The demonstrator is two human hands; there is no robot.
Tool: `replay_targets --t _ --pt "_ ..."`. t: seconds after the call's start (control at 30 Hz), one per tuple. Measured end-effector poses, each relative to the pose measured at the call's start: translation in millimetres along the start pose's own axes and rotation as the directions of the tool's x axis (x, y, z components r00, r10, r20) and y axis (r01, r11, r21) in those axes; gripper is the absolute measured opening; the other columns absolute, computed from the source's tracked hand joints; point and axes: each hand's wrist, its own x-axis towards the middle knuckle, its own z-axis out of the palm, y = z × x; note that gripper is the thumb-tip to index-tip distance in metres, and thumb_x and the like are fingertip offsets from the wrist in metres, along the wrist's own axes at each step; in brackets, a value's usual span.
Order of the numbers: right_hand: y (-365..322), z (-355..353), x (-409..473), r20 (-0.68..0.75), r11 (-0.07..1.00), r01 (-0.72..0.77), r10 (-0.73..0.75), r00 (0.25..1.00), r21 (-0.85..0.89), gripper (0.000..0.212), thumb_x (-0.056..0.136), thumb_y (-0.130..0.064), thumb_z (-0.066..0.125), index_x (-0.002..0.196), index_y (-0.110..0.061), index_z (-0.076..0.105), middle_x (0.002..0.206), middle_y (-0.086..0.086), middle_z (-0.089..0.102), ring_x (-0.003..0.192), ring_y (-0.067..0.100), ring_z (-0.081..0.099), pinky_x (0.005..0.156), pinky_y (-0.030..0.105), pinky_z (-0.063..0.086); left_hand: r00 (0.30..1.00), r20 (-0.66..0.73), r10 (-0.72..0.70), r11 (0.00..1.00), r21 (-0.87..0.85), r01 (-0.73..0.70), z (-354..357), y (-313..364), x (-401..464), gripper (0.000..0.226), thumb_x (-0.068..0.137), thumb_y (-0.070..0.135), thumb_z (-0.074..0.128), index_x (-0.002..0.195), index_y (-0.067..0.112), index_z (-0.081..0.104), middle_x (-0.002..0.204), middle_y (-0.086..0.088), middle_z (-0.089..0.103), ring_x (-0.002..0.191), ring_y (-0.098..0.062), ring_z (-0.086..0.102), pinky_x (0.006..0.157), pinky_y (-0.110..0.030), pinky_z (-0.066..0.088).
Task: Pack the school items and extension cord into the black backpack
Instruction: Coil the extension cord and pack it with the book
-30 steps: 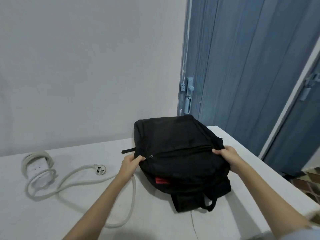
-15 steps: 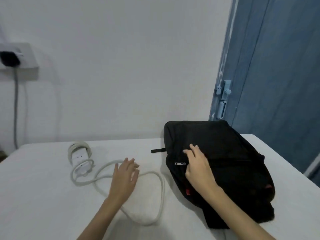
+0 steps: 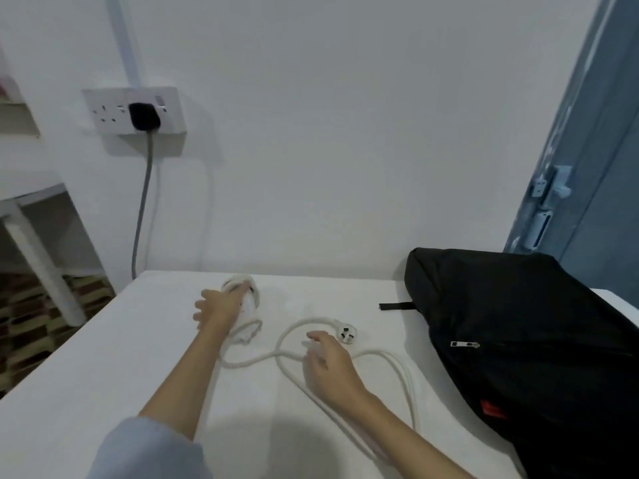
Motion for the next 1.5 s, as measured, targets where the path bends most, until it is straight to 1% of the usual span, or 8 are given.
replay_targets --t 0.1,0.27,0.6,0.73,1.0,1.13,1.3,1.5 --pt "-18.9 8.4 19.5 -0.093 0.896 -0.197 0.253 0.963 0.397 0.013 0.097 -0.013 0.045 0.101 -0.016 0.056 0.101 0.001 0.059 0.092 0.013 0.054 0.072 0.008 0.041 0.975 0.22 -0.016 0.999 -0.033 0.024 11.6 -6.2 12.1 0.105 0.069 0.038 0.08 0.141 -0.002 0.015 0.142 -0.025 0.034 0.129 -0.038 0.038 0.1 -0.045 0.041" --pt "-37.6 10.4 40.4 -0.027 0.731 -0.329 0.428 0.903 0.597 0.013 0.095 -0.012 0.048 0.087 -0.014 0.058 0.09 0.006 0.061 0.068 0.015 0.054 0.057 0.023 0.041 0.952 0.288 0.108 0.982 -0.181 -0.057 -4.2 -21.3 2.3 0.094 0.049 0.047 0.07 0.126 0.001 0.043 0.124 -0.018 0.054 0.113 -0.034 0.052 0.094 -0.04 0.045" --pt "-88.9 17.2 26.3 0.257 0.637 -0.338 0.219 0.941 0.693 0.053 0.083 -0.06 0.05 0.118 -0.021 0.058 0.112 0.005 0.067 0.085 0.021 0.067 0.069 0.035 0.054 0.791 0.247 0.56 0.654 -0.717 -0.24 -31.1 -39.1 -84.6 0.043 0.086 0.021 0.064 0.122 0.016 0.041 0.11 -0.004 0.059 0.085 -0.015 0.068 0.064 -0.026 0.055" --pt "-99.9 7.7 18.2 0.208 0.611 -0.251 0.142 0.968 0.751 0.058 0.079 -0.057 0.047 0.11 -0.011 0.066 0.1 0.01 0.069 0.085 0.02 0.067 0.074 0.031 0.052 0.727 0.165 0.667 0.641 -0.623 -0.448 -47.8 -50.4 -101.3 0.033 0.085 0.053 0.045 0.109 0.032 0.051 0.111 0.002 0.059 0.084 -0.006 0.063 0.072 -0.015 0.048" --pt "-90.4 -22.7 7.3 0.18 0.791 -0.239 0.165 0.97 0.563 0.074 0.071 -0.06 0.066 0.107 0.004 0.065 0.103 0.022 0.069 0.088 0.035 0.066 0.082 0.039 0.047 0.54 0.018 0.841 0.506 -0.38 -0.775 -87.5 -33.9 -89.2 0.034 0.078 0.056 0.046 0.102 0.035 0.054 0.115 0.013 0.051 0.109 0.001 0.046 0.085 -0.003 0.033" --pt "-97.3 -41.5 5.0 0.331 0.939 -0.221 0.127 0.935 0.265 0.079 0.062 -0.072 0.067 0.101 -0.004 0.068 0.092 0.013 0.071 0.078 0.026 0.063 0.072 0.036 0.043 0.442 0.313 0.84 0.516 -0.211 -0.83 -103.9 -8.4 -85.6 0.059 0.071 0.073 0.038 0.111 0.033 0.054 0.119 0.02 0.051 0.116 0.001 0.043 0.094 -0.01 0.032" --pt "-121.1 -62.0 5.6 0.372 0.992 -0.119 0.129 0.919 -0.048 0.055 0.073 -0.047 0.074 0.118 -0.03 0.047 0.072 -0.008 0.063 0.049 0.001 0.047 0.048 0.014 0.035 0.462 0.704 0.539 0.661 -0.013 -0.75 -112.4 4.5 -93.8 0.061 0.058 0.078 0.061 0.096 0.032 0.053 0.086 0.007 0.063 0.072 -0.008 0.059 0.062 -0.025 0.048" --pt "-136.2 -71.5 11.6 0.483 0.988 -0.084 0.136 0.865 -0.127 0.073 0.067 -0.034 0.083 0.127 -0.032 0.041 0.102 -0.002 0.069 0.075 0.015 0.069 0.07 0.033 0.057 0.266 0.875 0.405 0.856 -0.262 -0.445 -114.5 1.1 -80.3 0.062 0.067 0.063 0.062 0.118 0.028 0.058 0.094 -0.006 0.062 0.076 -0.022 0.061 0.055 -0.03 0.05"
